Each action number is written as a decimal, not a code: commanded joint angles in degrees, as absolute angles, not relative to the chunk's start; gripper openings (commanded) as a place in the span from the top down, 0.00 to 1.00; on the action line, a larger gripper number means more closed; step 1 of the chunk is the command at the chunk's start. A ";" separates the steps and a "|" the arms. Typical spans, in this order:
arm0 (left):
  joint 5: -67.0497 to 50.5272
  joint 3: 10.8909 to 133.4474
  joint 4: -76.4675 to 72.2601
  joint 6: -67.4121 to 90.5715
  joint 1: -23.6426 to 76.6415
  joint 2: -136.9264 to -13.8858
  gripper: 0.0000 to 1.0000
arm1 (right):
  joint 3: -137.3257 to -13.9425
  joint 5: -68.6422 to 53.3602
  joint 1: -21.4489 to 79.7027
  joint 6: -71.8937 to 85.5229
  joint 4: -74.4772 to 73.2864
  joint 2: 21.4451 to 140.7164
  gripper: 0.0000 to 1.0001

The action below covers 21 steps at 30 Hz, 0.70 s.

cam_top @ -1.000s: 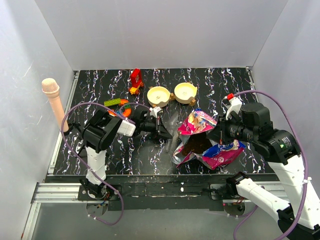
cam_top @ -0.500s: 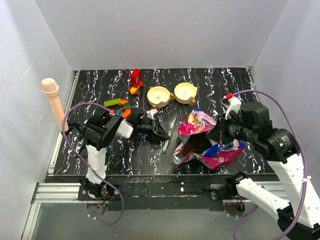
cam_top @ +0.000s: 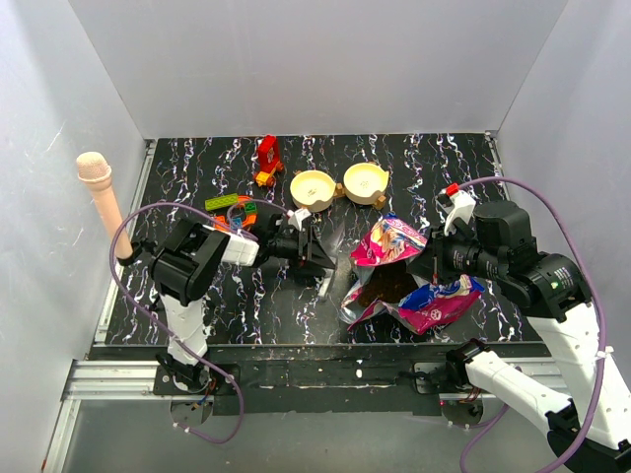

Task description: Serve the pet food

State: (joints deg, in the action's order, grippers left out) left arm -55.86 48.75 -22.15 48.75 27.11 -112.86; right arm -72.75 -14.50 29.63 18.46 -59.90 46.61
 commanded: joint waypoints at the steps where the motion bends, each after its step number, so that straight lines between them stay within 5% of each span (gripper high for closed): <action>1: -47.73 51.32 -8.45 39.91 26.02 -106.89 0.39 | -75.06 -20.57 29.88 20.30 -53.26 45.79 0.99; 7: -42.65 54.75 2.00 34.29 26.10 -102.67 0.34 | -74.44 -20.57 29.88 20.65 -53.00 45.09 0.99; 11: -27.73 55.45 8.33 28.32 31.18 -96.78 0.31 | -74.53 -20.04 29.88 20.74 -52.91 44.56 0.99; 13: -17.89 56.60 11.24 26.11 35.83 -95.72 0.03 | -74.62 -19.78 29.88 20.83 -52.91 44.47 0.99; 21: 2.80 54.14 9.14 27.16 46.66 -95.62 0.11 | -74.36 -19.78 29.88 21.88 -52.21 44.12 0.99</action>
